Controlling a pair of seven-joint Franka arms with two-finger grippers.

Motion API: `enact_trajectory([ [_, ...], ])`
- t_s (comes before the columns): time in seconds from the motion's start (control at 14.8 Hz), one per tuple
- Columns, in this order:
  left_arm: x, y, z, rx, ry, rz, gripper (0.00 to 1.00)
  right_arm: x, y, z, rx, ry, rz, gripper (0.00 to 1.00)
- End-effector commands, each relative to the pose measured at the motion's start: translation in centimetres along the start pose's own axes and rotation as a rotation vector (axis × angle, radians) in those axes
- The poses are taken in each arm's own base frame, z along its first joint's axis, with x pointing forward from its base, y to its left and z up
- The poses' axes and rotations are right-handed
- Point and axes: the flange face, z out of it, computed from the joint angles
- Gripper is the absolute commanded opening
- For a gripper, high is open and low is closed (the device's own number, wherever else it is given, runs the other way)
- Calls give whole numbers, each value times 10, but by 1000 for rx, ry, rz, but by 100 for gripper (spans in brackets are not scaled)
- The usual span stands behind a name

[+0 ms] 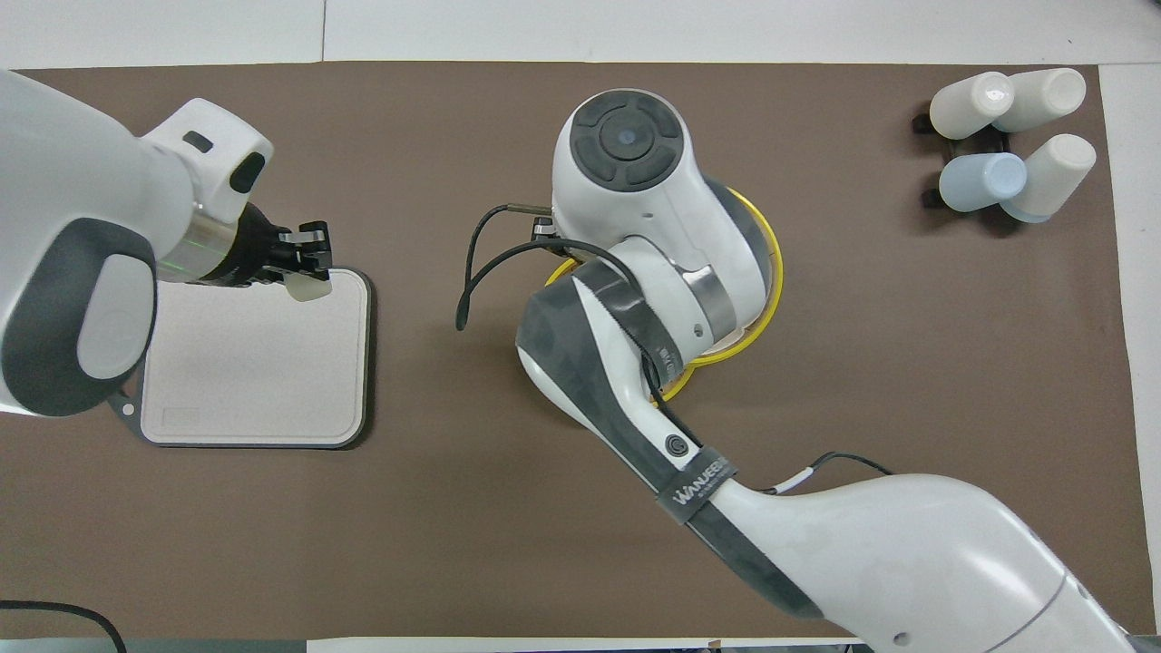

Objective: Place bun in steamer
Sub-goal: 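Carry the white bun with the left gripper over the open steamer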

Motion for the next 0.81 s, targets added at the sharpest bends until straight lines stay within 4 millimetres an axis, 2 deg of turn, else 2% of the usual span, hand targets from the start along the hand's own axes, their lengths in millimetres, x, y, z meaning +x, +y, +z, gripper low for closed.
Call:
enact_trajectory([
  [0.0, -14, 58, 7, -36, 35, 5, 32, 5, 23, -41, 5, 16, -69, 0],
  [0.07, -24, 79, 15, -46, 47, 6, 32, 14, 40, -50, 5, 14, -98, 0],
  [0.2, -39, 125, 44, -56, 50, 27, 32, 40, 84, -62, 4, 12, -151, 0],
  [0.27, -42, 140, 60, -61, 54, 42, 32, 53, 107, -64, 1, 10, -170, 0],
  [0.34, -49, 156, 74, -61, 51, 69, 32, 62, 120, -64, -1, 12, -196, 0],
  [0.4, -53, 168, 85, -66, 55, 87, 32, 64, 126, -64, -3, 9, -218, 0],
  [0.54, -61, 179, 103, -77, 72, 110, 32, 66, 131, -63, -16, 5, -237, 0],
  [0.74, -79, 207, 156, -50, 47, 164, 32, 77, 151, -63, -11, 2, -263, 0],
])
